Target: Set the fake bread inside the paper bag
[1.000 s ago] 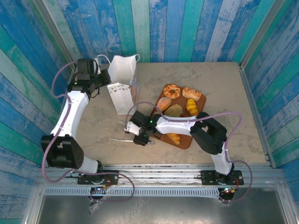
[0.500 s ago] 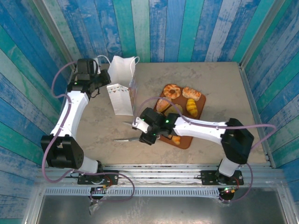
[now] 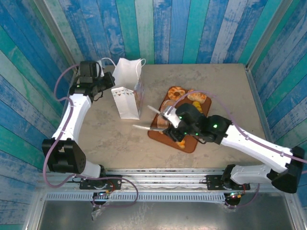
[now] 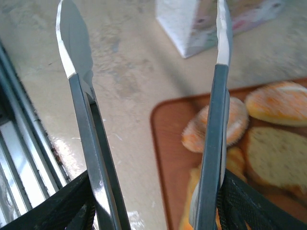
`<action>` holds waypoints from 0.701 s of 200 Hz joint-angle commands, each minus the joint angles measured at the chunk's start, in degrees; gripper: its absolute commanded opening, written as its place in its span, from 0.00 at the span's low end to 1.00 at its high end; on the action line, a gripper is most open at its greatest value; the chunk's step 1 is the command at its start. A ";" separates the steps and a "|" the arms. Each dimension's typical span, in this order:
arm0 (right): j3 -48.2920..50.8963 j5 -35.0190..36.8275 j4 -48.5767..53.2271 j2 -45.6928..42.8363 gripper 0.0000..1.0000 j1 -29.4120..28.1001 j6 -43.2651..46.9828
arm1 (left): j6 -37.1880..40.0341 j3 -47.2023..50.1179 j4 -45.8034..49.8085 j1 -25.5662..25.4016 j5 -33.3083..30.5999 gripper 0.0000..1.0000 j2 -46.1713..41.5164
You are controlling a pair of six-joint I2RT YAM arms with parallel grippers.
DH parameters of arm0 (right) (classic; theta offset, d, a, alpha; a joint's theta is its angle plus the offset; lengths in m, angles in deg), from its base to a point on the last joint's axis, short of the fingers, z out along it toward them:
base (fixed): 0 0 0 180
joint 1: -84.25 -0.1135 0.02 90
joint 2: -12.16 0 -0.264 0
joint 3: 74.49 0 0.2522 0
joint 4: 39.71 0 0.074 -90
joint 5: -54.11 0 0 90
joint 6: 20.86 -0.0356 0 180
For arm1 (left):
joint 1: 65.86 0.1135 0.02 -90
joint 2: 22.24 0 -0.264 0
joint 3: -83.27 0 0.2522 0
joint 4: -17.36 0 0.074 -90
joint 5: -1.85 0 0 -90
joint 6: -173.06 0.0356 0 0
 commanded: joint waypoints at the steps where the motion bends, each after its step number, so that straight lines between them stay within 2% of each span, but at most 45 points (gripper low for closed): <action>1: -1.02 3.17 8.22 -4.10 0.64 4.40 -6.07 | -1.36 2.18 -0.47 0.00 1.13 0.10 -4.63; 48: -6.10 3.28 23.12 -2.38 0.65 13.31 -11.93 | -3.06 5.58 -2.72 0.00 4.57 0.08 -8.12; 72: -7.27 1.78 29.17 -0.22 0.65 18.93 -10.74 | -2.54 5.83 -0.90 0.00 4.93 0.08 -8.75; 93: -8.30 3.30 34.55 0.96 0.65 23.73 -10.20 | -2.93 7.18 -1.23 0.00 5.65 0.09 -9.08; 140: -6.17 1.75 37.17 1.36 0.65 27.16 -9.99 | -3.34 8.28 -2.03 0.00 6.42 0.11 -8.42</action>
